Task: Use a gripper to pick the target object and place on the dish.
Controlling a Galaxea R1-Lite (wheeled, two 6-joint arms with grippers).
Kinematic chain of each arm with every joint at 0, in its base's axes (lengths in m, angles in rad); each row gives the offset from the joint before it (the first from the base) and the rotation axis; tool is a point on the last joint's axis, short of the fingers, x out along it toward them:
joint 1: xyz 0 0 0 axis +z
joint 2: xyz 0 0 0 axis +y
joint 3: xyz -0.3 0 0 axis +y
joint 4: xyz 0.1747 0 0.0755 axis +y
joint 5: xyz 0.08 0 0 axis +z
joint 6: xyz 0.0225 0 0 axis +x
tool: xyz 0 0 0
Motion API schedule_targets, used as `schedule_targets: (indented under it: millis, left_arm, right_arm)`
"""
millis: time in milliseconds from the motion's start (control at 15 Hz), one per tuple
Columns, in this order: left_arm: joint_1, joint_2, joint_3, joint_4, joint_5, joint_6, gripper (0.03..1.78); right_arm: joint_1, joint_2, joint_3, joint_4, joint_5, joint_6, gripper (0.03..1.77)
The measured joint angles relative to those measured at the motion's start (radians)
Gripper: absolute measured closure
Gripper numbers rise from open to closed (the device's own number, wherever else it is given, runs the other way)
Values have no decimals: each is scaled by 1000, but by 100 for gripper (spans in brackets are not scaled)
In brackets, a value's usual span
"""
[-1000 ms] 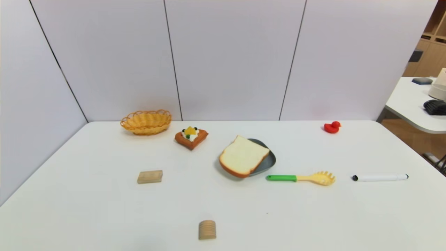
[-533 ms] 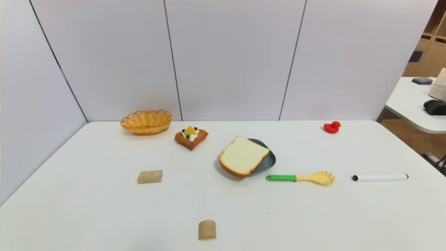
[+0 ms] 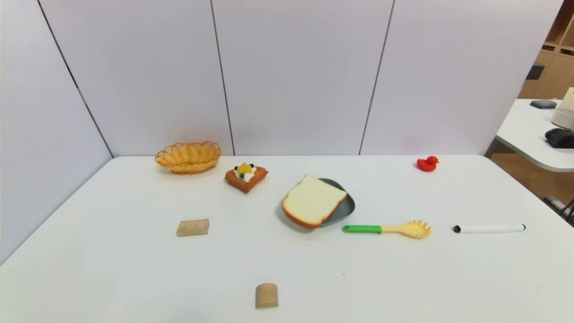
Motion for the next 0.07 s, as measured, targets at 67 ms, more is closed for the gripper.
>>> schedule_targets:
  millis: [67]
  left_arm:
    - [0,0,0,0,0,0,12]
  right_arm:
    - [0,0,0,0,0,0,9]
